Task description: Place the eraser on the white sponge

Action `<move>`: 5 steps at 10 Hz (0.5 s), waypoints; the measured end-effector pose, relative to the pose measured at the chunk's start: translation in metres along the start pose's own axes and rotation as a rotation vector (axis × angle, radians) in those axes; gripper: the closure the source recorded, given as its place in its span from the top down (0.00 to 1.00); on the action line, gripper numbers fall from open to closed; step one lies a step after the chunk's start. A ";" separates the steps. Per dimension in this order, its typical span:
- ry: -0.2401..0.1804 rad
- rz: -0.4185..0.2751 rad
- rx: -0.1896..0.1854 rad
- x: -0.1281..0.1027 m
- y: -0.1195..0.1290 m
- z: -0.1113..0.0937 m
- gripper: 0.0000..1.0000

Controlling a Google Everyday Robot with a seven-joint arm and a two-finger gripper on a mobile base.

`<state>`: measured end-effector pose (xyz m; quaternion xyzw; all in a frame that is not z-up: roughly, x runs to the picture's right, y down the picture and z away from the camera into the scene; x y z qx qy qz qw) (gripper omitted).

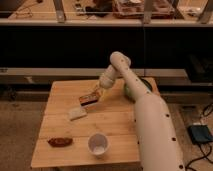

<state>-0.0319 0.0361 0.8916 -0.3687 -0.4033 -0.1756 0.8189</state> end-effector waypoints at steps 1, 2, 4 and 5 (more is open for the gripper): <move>0.019 -0.005 -0.013 0.007 0.004 -0.002 0.00; 0.019 -0.006 -0.014 0.006 0.004 -0.001 0.00; 0.018 -0.009 -0.016 0.004 0.002 0.000 0.00; 0.011 -0.009 -0.016 0.002 0.002 0.001 0.00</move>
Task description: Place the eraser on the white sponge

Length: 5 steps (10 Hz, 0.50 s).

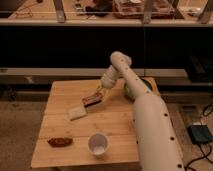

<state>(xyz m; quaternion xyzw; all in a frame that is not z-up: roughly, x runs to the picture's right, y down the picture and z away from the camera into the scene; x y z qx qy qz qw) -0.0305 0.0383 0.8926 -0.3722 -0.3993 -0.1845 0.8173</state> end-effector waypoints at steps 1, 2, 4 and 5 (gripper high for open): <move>-0.009 -0.003 -0.003 -0.006 -0.003 0.005 0.00; -0.014 -0.010 -0.006 -0.014 -0.009 0.010 0.00; -0.002 -0.022 -0.024 -0.023 -0.014 0.019 0.00; 0.011 -0.029 -0.035 -0.026 -0.016 0.023 0.00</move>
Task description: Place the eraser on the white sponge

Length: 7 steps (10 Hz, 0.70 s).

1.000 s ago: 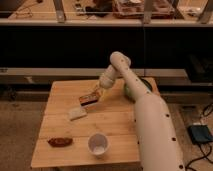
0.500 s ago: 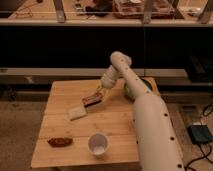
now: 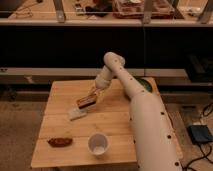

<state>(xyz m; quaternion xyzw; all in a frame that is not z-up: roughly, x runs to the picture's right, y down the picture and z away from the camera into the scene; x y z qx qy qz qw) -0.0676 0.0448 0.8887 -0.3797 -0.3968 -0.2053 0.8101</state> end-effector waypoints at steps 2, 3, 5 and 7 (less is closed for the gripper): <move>0.006 -0.018 -0.017 -0.009 -0.009 0.011 0.00; -0.007 -0.029 -0.021 -0.016 -0.016 0.021 0.00; -0.031 -0.046 -0.018 -0.027 -0.027 0.032 0.00; -0.050 -0.066 -0.023 -0.036 -0.036 0.045 0.00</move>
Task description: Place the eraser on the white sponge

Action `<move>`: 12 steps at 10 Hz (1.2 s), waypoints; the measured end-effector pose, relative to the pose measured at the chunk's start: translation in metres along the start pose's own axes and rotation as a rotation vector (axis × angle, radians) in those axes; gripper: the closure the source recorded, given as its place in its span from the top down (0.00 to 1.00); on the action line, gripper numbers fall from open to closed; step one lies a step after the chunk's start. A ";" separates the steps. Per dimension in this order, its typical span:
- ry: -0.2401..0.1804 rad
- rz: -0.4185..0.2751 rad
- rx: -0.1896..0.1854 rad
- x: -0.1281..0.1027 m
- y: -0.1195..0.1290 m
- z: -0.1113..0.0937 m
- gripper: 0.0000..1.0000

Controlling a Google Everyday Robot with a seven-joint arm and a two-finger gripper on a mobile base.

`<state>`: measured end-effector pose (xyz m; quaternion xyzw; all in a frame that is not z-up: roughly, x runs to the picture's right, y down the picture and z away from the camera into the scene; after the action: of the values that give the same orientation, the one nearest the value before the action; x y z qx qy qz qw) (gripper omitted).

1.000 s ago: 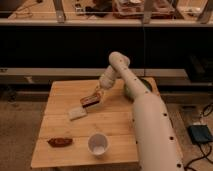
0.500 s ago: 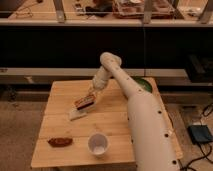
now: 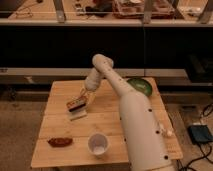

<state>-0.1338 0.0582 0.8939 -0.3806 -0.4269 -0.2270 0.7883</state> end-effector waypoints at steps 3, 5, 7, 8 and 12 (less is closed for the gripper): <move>-0.013 -0.006 -0.026 -0.002 0.002 0.015 0.00; -0.012 0.008 -0.042 0.000 0.008 0.019 0.00; -0.011 0.023 -0.047 0.004 0.014 0.020 0.00; -0.010 0.030 -0.049 0.004 0.015 0.021 0.00; -0.024 0.041 -0.046 0.001 0.013 0.024 0.22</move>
<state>-0.1370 0.0852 0.8976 -0.4100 -0.4232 -0.2157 0.7787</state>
